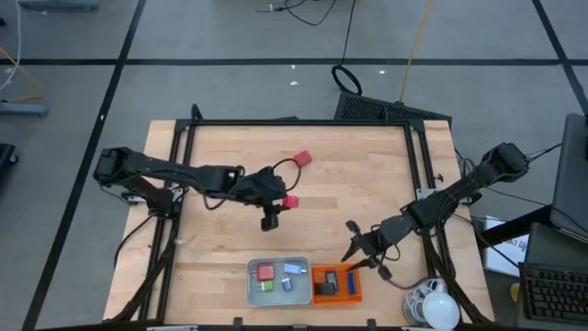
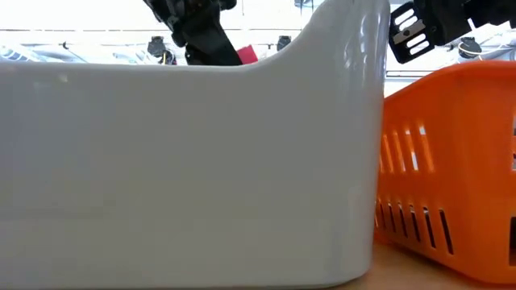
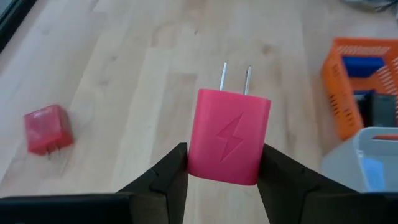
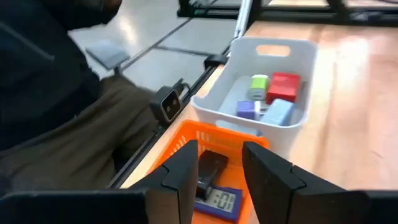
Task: Pick & Place Office items
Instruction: Put the pink charger adapter into the gray bin
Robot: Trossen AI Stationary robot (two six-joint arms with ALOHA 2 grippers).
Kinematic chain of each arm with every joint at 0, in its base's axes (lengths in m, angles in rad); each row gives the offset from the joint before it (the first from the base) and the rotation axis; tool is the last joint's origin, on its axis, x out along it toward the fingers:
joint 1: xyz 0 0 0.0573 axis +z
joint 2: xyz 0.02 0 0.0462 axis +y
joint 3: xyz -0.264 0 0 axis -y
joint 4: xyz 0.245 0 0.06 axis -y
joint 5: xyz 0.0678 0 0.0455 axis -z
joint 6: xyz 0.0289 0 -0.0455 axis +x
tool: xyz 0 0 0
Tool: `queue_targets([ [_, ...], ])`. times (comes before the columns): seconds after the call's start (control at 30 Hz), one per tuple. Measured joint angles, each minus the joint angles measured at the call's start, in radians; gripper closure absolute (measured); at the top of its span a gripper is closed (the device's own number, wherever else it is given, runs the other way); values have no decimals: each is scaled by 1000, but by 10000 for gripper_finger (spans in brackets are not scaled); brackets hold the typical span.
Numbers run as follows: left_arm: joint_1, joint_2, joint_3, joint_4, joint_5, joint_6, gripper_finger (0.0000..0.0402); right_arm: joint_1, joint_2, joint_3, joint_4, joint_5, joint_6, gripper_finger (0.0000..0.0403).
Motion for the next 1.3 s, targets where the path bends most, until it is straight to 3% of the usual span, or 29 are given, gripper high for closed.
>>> queue_targets([
  [0.23,-20,-99,-178,208,22,-52,244,-43,-176,-115,22,26,14,291],
  [0.43,-72,-162,-292,366,70,-107,245,-69,-340,-242,112,249,-53,293],
  [0.67,-174,-168,-304,448,82,-103,242,-87,-496,-453,344,513,-107,293],
  [0.9,-261,-168,-304,460,82,-118,246,-95,-563,-601,608,521,-107,292],
  [1.3,-379,-168,-304,488,77,-159,245,-95,-563,-602,598,521,-116,293],
])
